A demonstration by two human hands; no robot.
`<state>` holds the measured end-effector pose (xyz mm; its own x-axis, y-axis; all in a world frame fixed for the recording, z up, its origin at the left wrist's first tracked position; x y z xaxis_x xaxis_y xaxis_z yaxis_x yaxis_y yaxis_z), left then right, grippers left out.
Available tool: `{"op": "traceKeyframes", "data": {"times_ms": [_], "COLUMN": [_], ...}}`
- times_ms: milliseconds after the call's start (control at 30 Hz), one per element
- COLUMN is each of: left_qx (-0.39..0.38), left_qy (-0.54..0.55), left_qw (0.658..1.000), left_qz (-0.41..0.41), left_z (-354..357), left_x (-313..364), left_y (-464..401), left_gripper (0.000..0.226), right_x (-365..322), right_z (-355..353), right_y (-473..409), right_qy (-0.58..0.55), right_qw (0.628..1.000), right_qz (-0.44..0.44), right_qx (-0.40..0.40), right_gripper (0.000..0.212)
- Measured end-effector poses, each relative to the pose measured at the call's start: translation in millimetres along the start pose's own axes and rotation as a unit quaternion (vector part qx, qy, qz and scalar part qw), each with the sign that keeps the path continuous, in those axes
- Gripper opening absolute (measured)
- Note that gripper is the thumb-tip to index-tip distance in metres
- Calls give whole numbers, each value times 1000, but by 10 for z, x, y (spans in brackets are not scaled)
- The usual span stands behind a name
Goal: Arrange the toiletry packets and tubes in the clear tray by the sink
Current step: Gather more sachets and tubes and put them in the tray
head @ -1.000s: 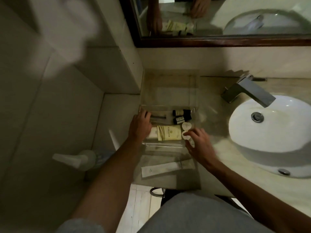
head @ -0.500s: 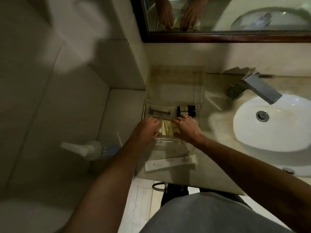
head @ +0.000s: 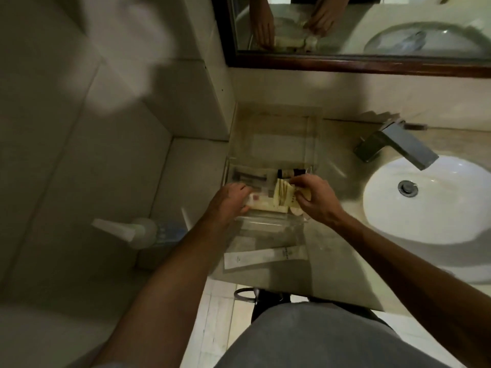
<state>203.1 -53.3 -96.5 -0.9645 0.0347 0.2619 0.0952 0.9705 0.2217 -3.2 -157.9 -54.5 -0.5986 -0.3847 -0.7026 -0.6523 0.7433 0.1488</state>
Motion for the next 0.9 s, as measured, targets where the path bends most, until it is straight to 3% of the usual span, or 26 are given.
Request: {"op": "traceKeyframes", "data": {"times_ms": [100, 333, 500, 667, 833, 900], "left_qx": [17, 80, 18, 48, 66, 89], "left_qy": [-3, -66, -72, -85, -81, -93], "left_qw": [1000, 994, 997, 995, 995, 991], "left_qz": [20, 47, -8, -26, -7, -36], "left_z": [-50, -305, -267, -164, -290, -395], "left_x": [45, -49, -79, -96, -184, -268], "left_y": [6, -244, -467, -315, -341, -270], "left_gripper": [43, 34, 72, 55, 59, 51], "right_x": [236, 324, 372, 177, -208, -373], "right_z": [14, 55, 110, 309, 664, 888], "right_y": [80, 257, 387, 280, -130, -253], "right_qy": [-7, -31, -35, -32, 25, 32], "right_qw": [997, 996, 995, 995, 997, 997], "right_qz": [37, 53, 56, 55, 47, 28], "right_qx": [-60, -65, -69, -80, -54, -70], "right_gripper": [31, 31, 30, 32, 39, 43]}}
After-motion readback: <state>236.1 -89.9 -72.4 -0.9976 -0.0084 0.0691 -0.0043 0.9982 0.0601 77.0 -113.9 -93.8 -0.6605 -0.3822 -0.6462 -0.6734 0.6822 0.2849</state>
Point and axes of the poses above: each hand's wrist, its own y-axis away from the middle knuckle, its own z-axis out of the palm, x = y × z, the point moved 5 cm from there along -y, towards the middle knuckle, and after that the axes turned 5 degrees about z, right-handed, at the moved point
